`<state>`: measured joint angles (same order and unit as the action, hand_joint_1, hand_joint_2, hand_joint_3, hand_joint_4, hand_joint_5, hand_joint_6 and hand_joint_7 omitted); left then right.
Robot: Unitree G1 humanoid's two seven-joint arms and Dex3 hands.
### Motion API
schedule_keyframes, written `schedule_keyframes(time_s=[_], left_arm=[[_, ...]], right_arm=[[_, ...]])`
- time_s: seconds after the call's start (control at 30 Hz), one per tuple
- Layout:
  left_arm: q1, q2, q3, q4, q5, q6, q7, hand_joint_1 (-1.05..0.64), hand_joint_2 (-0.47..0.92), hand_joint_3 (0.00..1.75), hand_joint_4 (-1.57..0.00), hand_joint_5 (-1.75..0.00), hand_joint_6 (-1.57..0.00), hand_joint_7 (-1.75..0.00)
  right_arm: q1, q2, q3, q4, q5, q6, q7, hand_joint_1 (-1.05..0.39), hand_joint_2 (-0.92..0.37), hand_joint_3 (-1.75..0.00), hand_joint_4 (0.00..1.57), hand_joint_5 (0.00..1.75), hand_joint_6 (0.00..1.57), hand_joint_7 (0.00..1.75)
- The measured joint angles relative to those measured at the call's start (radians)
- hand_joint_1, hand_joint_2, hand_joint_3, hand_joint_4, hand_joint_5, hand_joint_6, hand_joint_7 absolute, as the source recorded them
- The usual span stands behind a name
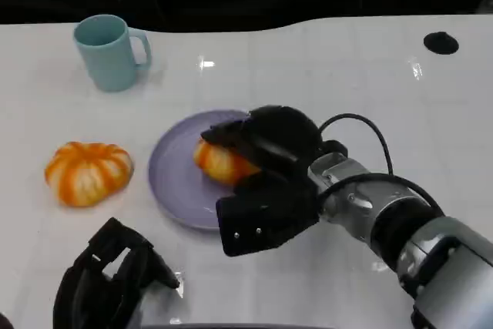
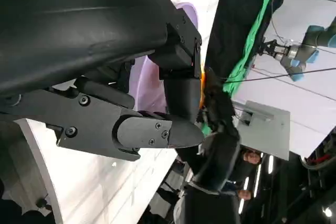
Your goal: Grasp the bread from the table and place it into the plate.
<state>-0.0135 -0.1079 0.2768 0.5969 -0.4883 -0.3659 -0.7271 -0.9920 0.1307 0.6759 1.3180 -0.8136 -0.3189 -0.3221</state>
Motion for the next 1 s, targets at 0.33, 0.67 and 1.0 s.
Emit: schedule_keyframes(time_s=[0.33, 0.67, 1.0], left_arm=[[0.000, 0.000, 0.000, -0.006, 0.000, 0.004, 0.000, -0.52, 0.92, 0.29, -0.61, -1.75, -0.50, -1.51], [-0.002, 0.001, 0.002, 0.000, 0.000, 0.004, 0.000, -0.52, 0.92, 0.28, -0.61, -1.75, -0.49, -1.50], [-0.004, 0.001, 0.003, 0.006, 0.000, 0.003, 0.000, -0.52, 0.92, 0.29, -0.61, -1.75, -0.50, -1.50]], right_arm=[[-0.002, -0.004, -0.004, -0.019, 0.010, 0.015, 0.077, -0.98, -0.92, -0.55, 0.00, 0.00, 0.02, 0.00], [0.007, -0.045, -0.058, -0.073, 0.087, -0.066, 0.105, -0.95, -0.92, -0.59, 0.02, 0.01, 0.01, 0.00], [0.100, -0.133, -0.171, -0.157, 0.242, -0.231, 0.250, -0.87, -0.92, -0.57, 0.08, 0.04, 0.04, 0.02]])
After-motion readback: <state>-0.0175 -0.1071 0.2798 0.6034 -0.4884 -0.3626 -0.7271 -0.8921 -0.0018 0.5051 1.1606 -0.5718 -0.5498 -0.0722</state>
